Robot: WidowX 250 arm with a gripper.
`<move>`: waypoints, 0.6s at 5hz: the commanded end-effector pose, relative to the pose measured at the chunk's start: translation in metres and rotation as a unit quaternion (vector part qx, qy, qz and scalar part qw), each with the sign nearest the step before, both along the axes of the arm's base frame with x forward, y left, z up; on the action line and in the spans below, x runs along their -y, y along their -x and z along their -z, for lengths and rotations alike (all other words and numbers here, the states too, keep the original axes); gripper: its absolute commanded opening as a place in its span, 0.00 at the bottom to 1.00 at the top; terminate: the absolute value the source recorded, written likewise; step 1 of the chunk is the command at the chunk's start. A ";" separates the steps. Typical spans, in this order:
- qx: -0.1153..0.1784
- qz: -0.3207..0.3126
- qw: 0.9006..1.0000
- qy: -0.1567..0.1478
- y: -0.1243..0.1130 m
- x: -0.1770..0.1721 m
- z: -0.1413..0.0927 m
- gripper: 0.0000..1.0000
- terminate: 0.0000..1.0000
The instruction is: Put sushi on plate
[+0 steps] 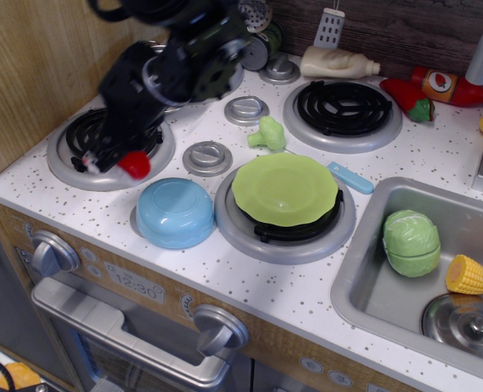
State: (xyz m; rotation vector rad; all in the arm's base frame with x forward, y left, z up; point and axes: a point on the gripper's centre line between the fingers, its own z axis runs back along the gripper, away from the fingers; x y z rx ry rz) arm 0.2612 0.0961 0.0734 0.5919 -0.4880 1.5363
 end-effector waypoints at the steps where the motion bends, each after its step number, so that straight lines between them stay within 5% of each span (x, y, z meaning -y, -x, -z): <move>1: 0.015 0.027 1.000 0.009 -0.037 0.048 -0.037 0.00 0.00; 3: 0.010 0.097 0.993 0.073 -0.072 0.112 -0.023 0.00 0.00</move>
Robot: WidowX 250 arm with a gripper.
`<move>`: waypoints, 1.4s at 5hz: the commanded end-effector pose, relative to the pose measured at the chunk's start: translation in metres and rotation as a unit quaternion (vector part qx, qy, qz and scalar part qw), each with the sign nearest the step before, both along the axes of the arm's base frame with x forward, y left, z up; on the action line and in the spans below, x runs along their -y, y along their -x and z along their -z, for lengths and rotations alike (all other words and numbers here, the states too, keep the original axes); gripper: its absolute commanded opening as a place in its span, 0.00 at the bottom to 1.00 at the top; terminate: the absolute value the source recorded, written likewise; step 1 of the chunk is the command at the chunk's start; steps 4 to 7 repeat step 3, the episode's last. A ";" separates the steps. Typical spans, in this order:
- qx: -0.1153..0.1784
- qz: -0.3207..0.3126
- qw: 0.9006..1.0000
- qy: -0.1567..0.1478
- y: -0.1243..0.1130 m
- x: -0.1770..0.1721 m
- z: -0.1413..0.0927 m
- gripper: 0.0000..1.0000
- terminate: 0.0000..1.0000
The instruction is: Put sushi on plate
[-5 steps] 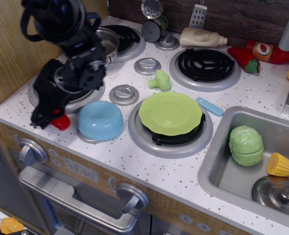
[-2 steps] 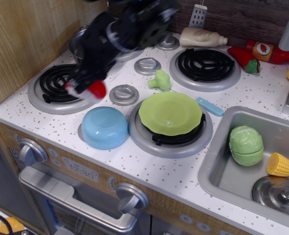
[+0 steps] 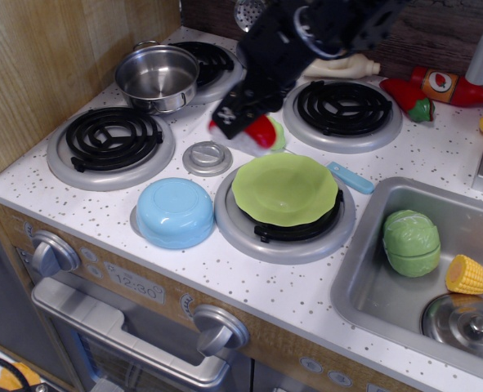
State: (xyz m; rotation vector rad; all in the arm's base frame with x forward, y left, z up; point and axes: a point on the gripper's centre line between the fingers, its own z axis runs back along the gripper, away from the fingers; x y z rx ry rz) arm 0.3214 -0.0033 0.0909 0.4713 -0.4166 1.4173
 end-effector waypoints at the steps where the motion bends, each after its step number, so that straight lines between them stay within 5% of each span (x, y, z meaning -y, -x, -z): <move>1: 0.031 0.028 0.999 0.025 -0.022 0.035 0.011 0.00 0.00; 2: 0.052 0.032 0.998 0.025 -0.020 0.037 0.027 0.00 0.00; 3: 0.058 0.068 0.996 0.020 -0.023 0.023 0.031 1.00 1.00; 7: 0.058 0.068 0.996 0.020 -0.023 0.023 0.031 1.00 1.00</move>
